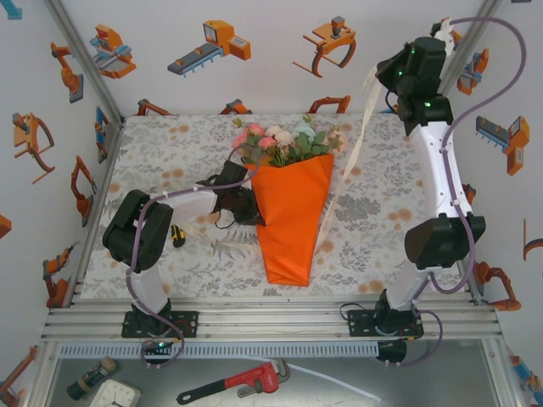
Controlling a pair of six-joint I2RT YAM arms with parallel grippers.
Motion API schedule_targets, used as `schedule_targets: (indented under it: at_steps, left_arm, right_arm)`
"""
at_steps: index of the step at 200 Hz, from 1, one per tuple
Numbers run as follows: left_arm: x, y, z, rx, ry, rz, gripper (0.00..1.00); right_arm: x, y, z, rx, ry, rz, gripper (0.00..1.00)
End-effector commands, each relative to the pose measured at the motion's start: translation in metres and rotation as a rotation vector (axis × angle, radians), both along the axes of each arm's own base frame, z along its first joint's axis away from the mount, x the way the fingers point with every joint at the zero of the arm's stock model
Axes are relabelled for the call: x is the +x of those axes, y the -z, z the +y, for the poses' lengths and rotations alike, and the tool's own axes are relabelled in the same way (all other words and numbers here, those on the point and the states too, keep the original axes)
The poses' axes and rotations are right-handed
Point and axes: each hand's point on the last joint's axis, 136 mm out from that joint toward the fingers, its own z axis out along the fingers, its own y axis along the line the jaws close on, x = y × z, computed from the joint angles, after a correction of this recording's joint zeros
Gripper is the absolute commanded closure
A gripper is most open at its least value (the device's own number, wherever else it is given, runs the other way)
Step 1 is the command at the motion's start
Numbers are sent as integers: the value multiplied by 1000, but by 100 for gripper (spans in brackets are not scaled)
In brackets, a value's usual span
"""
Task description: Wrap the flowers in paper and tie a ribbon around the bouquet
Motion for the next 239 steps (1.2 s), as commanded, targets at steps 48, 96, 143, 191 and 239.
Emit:
schedule_targets:
  at_steps: [48, 96, 143, 191, 239]
  left_arm:
    - [-7, 7, -2, 8, 14, 10, 91]
    - [-5, 12, -5, 12, 12, 9, 90]
    - [-2, 10, 1, -20, -42, -61, 75]
    - [-1, 13, 9, -20, -95, -79, 65]
    - [-6, -3, 16, -41, -125, -111, 62]
  right_arm:
    - [-19, 22, 27, 21, -182, 45, 100]
    - [-80, 57, 151, -20, -466, 137, 100]
    - [-128, 106, 279, 133, -560, 211, 100]
    - [-160, 114, 333, 92, -611, 199, 51]
    - [-156, 108, 267, -55, -612, 185, 21]
